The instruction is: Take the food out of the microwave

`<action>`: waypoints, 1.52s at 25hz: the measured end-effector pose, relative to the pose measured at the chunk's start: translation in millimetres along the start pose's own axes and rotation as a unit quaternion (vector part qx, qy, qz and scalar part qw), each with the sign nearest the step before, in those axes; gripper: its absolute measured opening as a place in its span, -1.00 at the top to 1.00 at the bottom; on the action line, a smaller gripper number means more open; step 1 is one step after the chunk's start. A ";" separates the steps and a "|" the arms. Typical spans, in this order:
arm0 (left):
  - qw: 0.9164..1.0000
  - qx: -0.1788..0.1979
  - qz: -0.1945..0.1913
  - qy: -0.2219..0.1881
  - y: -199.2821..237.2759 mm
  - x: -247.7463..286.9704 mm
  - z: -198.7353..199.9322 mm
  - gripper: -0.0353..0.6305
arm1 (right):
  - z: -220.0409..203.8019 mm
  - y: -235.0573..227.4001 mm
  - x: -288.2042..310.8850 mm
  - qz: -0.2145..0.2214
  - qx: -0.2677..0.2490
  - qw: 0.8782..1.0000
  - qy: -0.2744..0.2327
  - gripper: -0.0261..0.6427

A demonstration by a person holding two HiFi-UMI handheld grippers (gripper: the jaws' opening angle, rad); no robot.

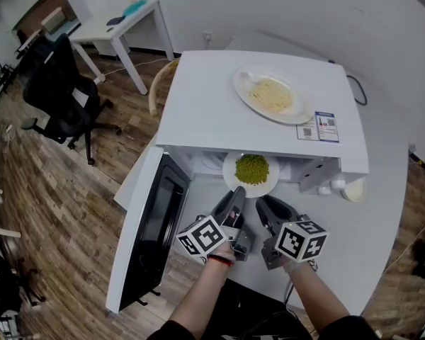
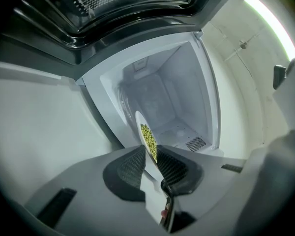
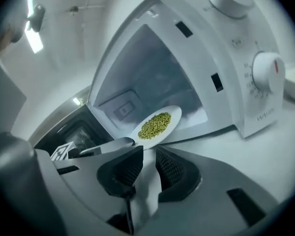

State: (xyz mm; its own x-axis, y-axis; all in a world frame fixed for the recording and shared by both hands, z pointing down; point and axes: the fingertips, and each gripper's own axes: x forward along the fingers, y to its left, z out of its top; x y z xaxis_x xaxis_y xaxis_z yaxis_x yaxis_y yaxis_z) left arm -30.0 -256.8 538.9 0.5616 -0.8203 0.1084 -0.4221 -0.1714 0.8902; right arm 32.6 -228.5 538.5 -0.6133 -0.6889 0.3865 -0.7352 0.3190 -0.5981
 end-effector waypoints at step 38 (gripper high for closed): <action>0.984 0.175 0.014 0.038 -10.5 -11.1 -10.7 0.58 | 13.1 -15.3 22.1 0.072 0.381 0.916 -0.105 0.76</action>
State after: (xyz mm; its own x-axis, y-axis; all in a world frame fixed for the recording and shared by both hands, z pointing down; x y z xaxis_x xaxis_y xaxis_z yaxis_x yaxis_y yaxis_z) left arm -24.2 -240.1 533.1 0.5917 -0.7869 0.1753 -0.6502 -0.3372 0.6809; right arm 34.1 -257.2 547.0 -0.5598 -0.8110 0.1703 -0.1871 -0.0765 -0.9793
